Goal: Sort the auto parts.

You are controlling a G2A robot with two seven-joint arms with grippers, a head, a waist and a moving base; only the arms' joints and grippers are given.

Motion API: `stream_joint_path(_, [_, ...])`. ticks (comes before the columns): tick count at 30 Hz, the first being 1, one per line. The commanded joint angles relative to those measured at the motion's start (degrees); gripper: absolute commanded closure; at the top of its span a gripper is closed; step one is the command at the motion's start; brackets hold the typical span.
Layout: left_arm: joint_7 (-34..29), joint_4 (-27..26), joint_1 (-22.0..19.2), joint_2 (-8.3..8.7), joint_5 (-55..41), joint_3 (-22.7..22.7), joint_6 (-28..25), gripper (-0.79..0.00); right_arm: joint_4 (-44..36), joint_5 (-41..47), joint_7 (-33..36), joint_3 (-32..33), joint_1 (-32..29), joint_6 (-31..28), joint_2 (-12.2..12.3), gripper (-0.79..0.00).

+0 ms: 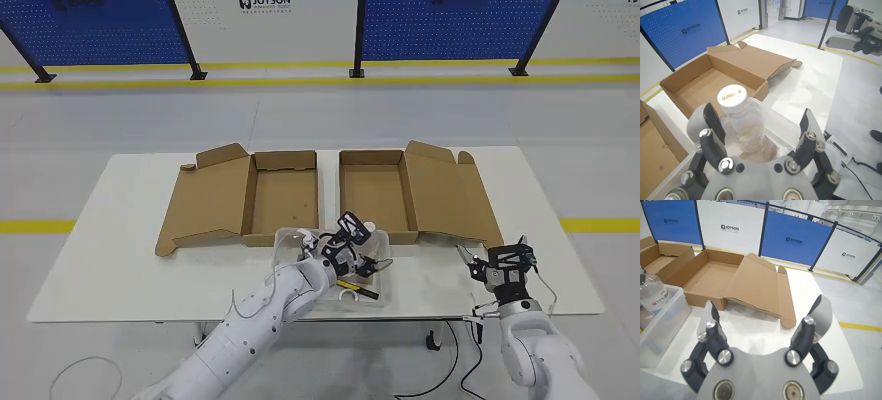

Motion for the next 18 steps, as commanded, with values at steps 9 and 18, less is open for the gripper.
stream_joint_path(9, [0.3,2.3,-0.3,-0.73,0.5,0.0,0.3,-0.785,0.0,0.0,0.0,0.0,0.0,0.0,0.0,-0.785])
stream_joint_path(18, [0.5,4.6,-0.7,-1.41,1.6,0.1,1.1,-0.785,0.0,0.0,0.0,0.0,0.0,0.0,0.0,-0.785])
